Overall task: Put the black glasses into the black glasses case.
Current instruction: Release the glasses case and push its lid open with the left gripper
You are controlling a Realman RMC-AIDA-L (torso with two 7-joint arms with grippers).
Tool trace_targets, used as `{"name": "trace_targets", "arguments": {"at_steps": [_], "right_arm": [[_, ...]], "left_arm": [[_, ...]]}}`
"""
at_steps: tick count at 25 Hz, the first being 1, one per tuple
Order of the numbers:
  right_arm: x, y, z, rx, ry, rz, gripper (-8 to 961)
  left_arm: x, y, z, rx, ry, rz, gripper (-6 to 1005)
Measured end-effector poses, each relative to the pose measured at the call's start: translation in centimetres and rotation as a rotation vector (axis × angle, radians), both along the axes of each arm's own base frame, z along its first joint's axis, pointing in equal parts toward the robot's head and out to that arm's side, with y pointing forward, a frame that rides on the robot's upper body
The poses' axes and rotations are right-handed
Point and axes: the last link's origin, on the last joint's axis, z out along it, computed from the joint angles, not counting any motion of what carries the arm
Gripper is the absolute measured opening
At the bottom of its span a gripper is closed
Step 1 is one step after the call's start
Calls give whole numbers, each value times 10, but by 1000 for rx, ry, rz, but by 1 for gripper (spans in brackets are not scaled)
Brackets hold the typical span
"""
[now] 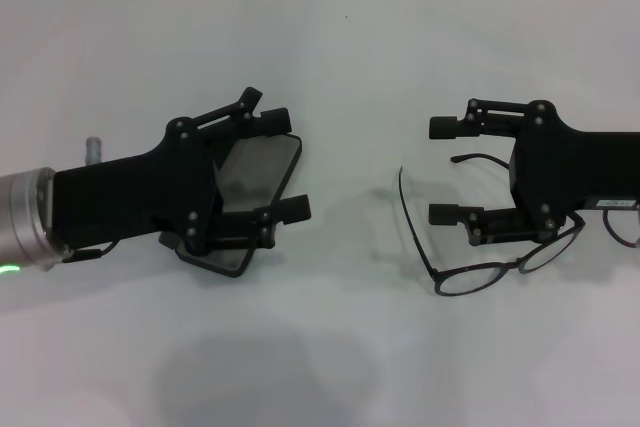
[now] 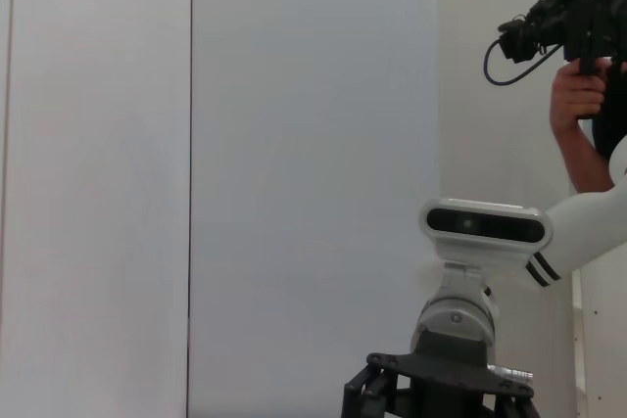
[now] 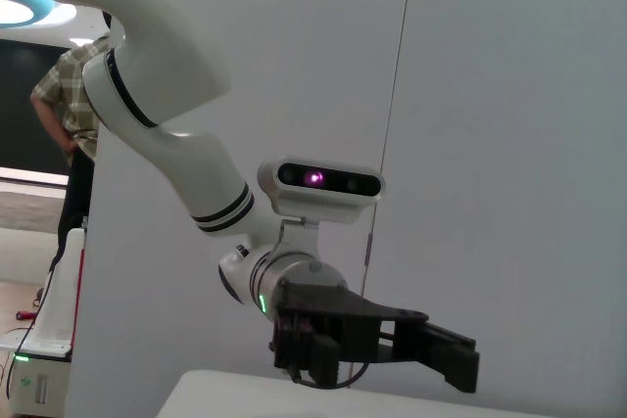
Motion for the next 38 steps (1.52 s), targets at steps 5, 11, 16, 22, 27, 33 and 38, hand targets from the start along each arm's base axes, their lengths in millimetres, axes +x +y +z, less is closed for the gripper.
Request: {"name": "trace_targets", "arguments": {"at_steps": [5, 11, 16, 22, 27, 33, 38], "right_arm": [[0, 1, -2, 10, -3, -1, 751], [0, 1, -2, 17, -6, -1, 751], [1, 3, -3, 24, -12, -8, 751], [2, 4, -4, 37, -17, -9, 750], [2, 4, -5, 38, -17, -10, 750], [2, 4, -5, 41, -18, -12, 750], [6, 1, -6, 57, -21, -10, 750]], "left_arm": [[-1, 3, 1, 16, 0, 22, 867], [-10, 17, 4, 33, 14, 164, 858], [-18, 32, 13, -24, 63, 313, 851], [-31, 45, 27, -53, 143, 522, 842], [-34, 52, 30, -59, 206, 613, 834], [-30, 57, 13, -144, 289, 621, 825], [-31, 63, 7, -154, 326, 657, 817]]}}
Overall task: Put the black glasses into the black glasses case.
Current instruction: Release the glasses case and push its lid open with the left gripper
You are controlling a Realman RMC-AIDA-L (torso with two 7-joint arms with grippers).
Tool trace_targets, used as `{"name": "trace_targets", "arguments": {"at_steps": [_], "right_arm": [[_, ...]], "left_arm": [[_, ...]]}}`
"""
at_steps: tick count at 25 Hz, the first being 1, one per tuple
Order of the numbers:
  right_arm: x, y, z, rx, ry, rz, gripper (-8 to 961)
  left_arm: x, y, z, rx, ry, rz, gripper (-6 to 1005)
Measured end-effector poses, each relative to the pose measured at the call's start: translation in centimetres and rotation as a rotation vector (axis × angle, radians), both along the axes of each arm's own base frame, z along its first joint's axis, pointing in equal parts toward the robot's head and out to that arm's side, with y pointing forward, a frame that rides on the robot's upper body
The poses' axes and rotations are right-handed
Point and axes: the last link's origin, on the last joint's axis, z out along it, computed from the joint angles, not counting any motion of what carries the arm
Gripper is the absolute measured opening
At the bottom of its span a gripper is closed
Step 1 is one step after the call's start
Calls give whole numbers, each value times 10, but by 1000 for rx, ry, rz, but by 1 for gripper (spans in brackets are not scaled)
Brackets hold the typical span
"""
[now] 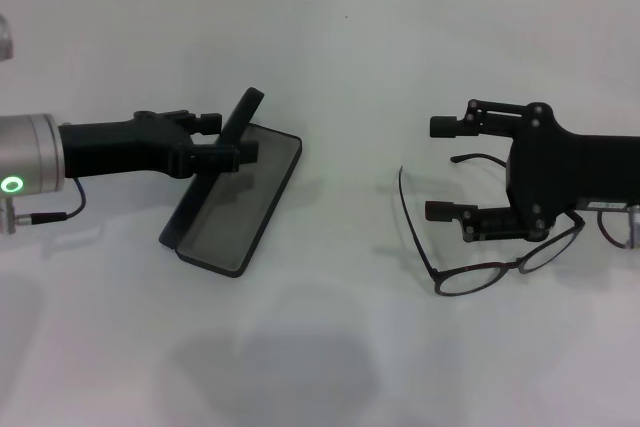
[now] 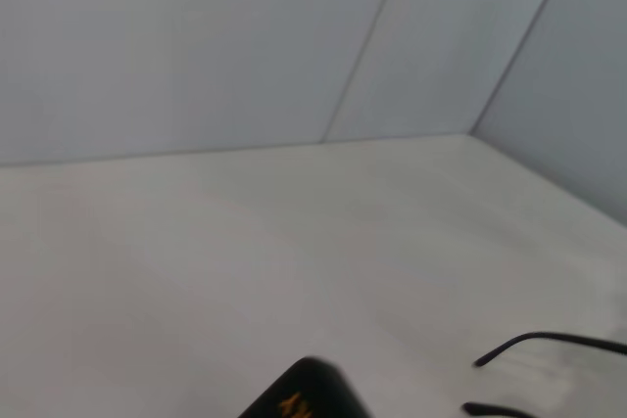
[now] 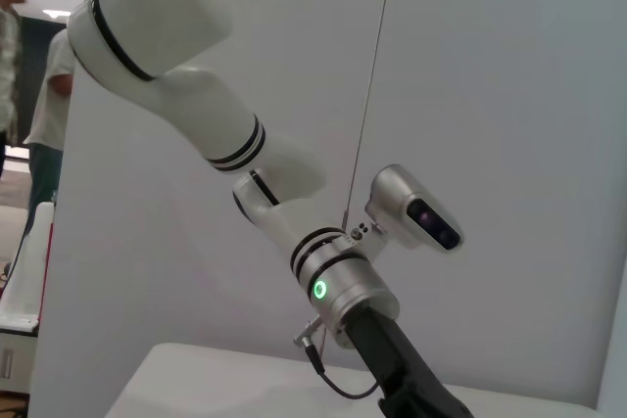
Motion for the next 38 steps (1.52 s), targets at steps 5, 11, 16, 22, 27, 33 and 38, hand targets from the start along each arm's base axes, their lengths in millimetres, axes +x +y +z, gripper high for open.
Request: {"name": "trace_targets", "arguments": {"at_steps": [5, 11, 16, 22, 27, 33, 38], "right_arm": [[1, -1, -1, -2, -10, 12, 750], [2, -10, -5, -47, -95, 99, 750], [4, -21, -11, -104, -156, 180, 749], [6, -27, -12, -111, -157, 206, 749], [9, -32, -12, -109, -148, 217, 749], [13, -38, -14, -107, -139, 214, 749], [18, -44, -16, -97, -131, 205, 749]], "left_arm": [[-5, 5, -8, 3, 34, 45, 810], [-6, 6, -11, -3, 42, 54, 777], [-6, 9, -6, -2, 20, 101, 654], [-1, 14, -4, 3, 29, 79, 481], [8, 22, -3, 15, 47, 20, 334], [30, 40, -2, 45, 85, -103, 160], [44, 51, -6, 33, 118, -151, 72]]}}
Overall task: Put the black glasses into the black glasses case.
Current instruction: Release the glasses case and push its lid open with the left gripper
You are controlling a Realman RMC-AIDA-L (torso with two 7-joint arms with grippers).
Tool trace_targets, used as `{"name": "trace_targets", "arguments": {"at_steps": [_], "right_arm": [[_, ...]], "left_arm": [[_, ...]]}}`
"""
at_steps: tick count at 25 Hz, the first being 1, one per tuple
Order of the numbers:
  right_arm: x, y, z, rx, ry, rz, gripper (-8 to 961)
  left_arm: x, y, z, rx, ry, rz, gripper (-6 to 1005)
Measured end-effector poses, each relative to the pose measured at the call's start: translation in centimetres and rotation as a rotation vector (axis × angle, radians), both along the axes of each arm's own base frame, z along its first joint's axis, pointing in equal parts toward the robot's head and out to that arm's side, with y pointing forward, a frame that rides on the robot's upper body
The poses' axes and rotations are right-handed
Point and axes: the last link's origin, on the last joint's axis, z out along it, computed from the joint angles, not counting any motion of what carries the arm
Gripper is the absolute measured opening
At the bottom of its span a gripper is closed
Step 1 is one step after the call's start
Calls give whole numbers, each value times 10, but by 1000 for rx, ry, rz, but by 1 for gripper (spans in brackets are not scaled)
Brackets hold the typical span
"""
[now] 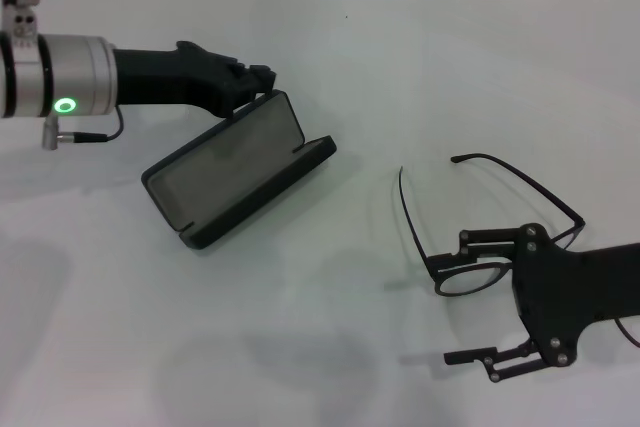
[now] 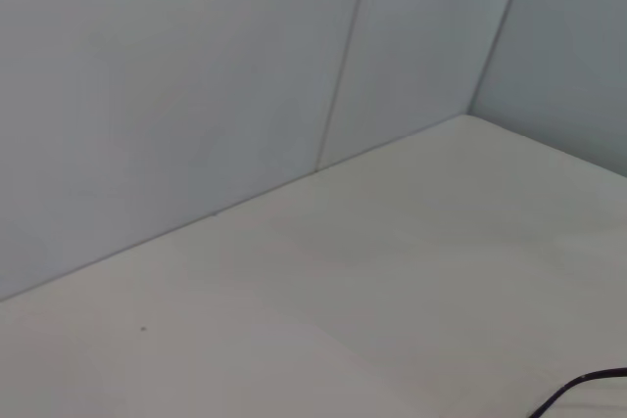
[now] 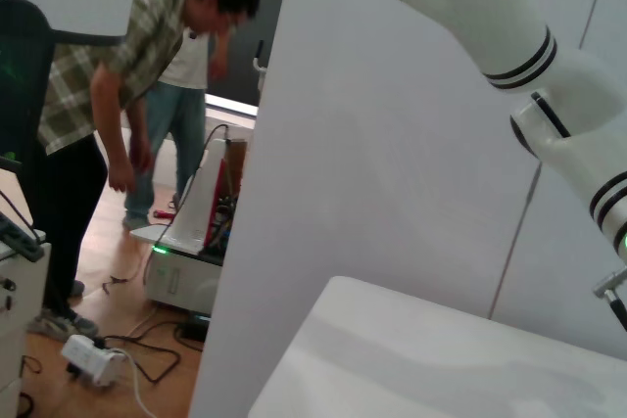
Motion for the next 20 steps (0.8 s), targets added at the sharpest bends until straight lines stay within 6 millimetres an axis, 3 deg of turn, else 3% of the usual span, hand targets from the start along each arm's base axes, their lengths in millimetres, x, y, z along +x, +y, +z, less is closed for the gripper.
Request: {"name": "trace_targets", "arguments": {"at_steps": [2, 7, 16, 20], "right_arm": [[3, -2, 1, 6, 2, -8, 749], [5, -5, 1, 14, 4, -5, 749], [5, -3, 1, 19, 1, 2, 748], [5, -2, 1, 21, -3, 4, 748]], "left_arm": [[5, 2, -2, -14, 3, -8, 54], [1, 4, 3, -32, 13, 57, 175], [-24, -2, 7, -76, 105, 189, 416], [-30, -2, 4, -68, 133, 220, 607]]}}
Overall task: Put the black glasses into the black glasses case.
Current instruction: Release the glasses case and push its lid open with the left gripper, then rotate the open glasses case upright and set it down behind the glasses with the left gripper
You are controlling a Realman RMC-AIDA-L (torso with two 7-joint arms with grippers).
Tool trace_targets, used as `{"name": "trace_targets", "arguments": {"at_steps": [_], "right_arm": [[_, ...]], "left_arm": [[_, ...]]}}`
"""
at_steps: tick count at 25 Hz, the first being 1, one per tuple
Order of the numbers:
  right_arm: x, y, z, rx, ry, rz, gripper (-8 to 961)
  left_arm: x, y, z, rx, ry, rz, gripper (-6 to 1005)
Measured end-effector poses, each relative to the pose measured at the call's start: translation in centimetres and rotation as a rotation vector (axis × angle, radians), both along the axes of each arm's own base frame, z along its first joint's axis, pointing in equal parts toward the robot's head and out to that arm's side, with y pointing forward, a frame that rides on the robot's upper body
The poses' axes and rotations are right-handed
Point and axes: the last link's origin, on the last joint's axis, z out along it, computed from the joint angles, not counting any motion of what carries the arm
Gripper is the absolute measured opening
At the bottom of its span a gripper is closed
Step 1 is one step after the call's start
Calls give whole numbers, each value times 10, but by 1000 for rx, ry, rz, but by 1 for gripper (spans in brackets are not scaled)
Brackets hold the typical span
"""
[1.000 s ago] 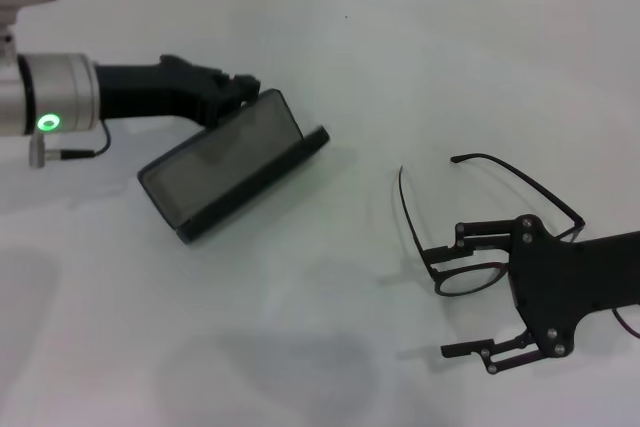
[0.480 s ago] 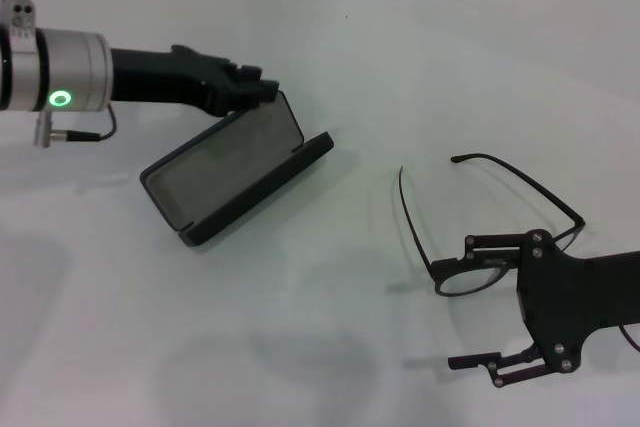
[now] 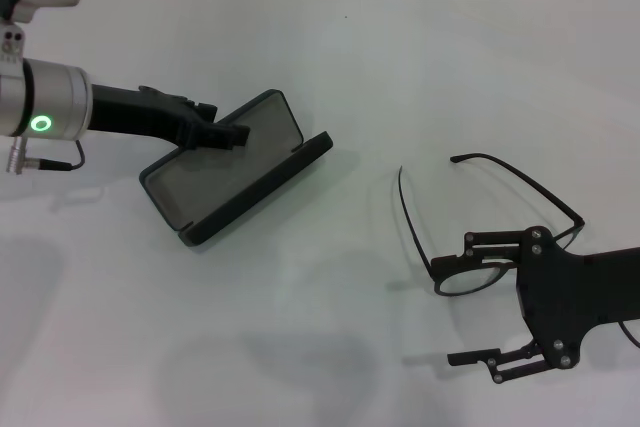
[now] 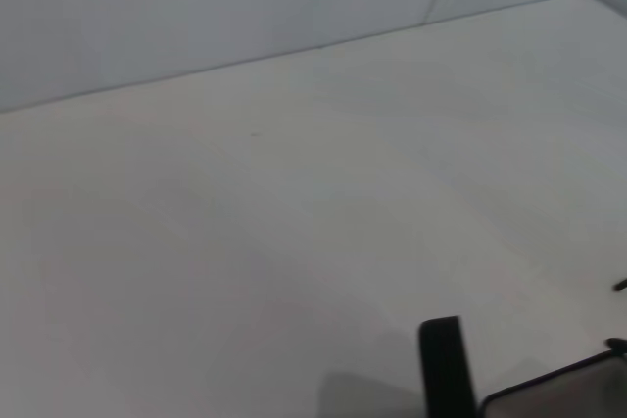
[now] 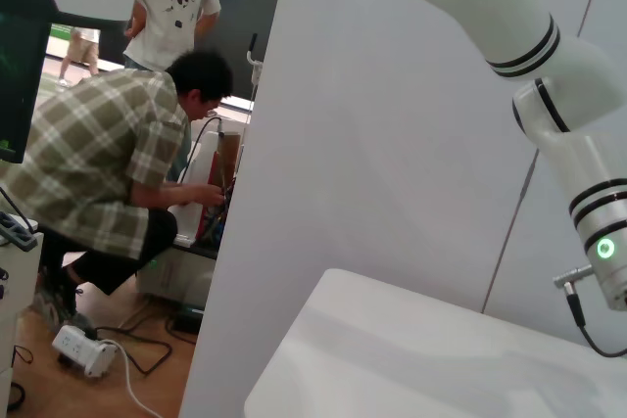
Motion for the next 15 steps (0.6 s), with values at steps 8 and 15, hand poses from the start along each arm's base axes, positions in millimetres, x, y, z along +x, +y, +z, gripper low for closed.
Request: {"name": "trace_targets", "arguments": {"at_steps": [8, 15], "right_arm": [[1, 0, 0, 12, -1, 14, 748], [2, 0, 0, 14, -3, 18, 748]], "left_arm": [[-3, 0, -5, 2, 27, 7, 608], [2, 2, -6, -13, 33, -14, 342]]}}
